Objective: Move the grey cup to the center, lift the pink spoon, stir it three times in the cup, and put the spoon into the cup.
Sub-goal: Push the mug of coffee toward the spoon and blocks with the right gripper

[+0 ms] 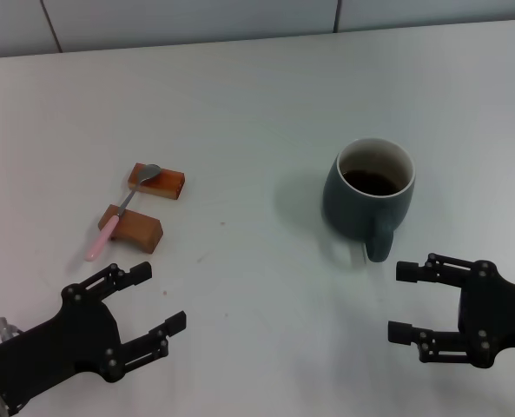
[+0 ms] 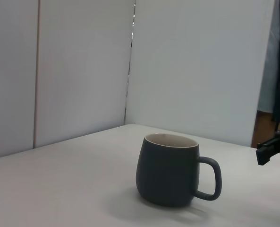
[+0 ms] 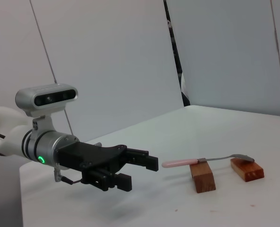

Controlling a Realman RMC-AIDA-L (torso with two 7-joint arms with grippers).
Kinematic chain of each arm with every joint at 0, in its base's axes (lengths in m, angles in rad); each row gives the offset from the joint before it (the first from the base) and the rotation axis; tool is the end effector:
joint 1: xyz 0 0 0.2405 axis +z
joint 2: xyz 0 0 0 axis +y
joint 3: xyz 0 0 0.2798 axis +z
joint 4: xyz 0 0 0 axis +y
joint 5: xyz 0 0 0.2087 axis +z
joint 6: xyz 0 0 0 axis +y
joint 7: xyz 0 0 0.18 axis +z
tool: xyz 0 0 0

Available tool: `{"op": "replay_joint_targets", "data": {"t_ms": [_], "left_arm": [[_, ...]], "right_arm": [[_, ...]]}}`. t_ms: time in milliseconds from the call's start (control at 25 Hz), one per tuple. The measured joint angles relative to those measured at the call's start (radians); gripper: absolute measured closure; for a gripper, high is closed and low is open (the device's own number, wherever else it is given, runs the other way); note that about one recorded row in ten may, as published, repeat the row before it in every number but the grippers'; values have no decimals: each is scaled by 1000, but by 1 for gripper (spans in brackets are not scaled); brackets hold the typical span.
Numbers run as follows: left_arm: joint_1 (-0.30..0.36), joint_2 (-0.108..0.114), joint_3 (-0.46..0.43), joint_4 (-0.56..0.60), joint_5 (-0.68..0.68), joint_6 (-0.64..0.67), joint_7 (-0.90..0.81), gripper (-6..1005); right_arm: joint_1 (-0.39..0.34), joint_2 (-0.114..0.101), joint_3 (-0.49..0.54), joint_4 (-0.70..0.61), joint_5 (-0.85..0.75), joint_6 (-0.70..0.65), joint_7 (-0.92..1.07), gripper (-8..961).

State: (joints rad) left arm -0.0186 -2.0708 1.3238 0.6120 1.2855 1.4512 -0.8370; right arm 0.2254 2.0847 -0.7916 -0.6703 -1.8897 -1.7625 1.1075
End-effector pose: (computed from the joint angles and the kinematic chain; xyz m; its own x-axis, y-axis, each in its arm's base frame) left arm -0.3222 0.2161 -0.0788 0.7642 0.1665 0.6231 0.4387 -0.8424 -0.3129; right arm 0.3107 0.2396 -0.0454 0.7796 -0.2674 -0.5663 -0.3868 -0.9168 -0.0996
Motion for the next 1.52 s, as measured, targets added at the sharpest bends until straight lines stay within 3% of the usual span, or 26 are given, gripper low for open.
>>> {"op": "replay_joint_targets", "data": {"t_ms": [400, 560, 760, 1000, 1160, 1400, 1520], "left_arm": [[-7, -1, 0, 0, 0, 2, -2, 217], [-8, -2, 4, 0, 0, 3, -2, 216], [-13, -2, 10, 0, 0, 1, -1, 216], [-21, -2, 11, 0, -2, 3, -2, 215], [-24, -3, 12, 0, -3, 5, -2, 215], [-24, -3, 12, 0, -3, 5, -2, 215], [-24, -3, 12, 0, -3, 5, -2, 214]], "right_arm": [[-7, 0, 10, 1, 25, -7, -27, 135], [-43, 2, 47, 77, 227, 19, -172, 147], [-49, 2, 145, 307, 495, 86, -483, 161], [-8, 1, 226, 534, 630, 164, -762, 421], [13, 3, 230, 559, 635, 241, -794, 627], [62, 3, 224, 590, 634, 323, -798, 848], [97, 3, 196, 608, 629, 373, -799, 870]]}}
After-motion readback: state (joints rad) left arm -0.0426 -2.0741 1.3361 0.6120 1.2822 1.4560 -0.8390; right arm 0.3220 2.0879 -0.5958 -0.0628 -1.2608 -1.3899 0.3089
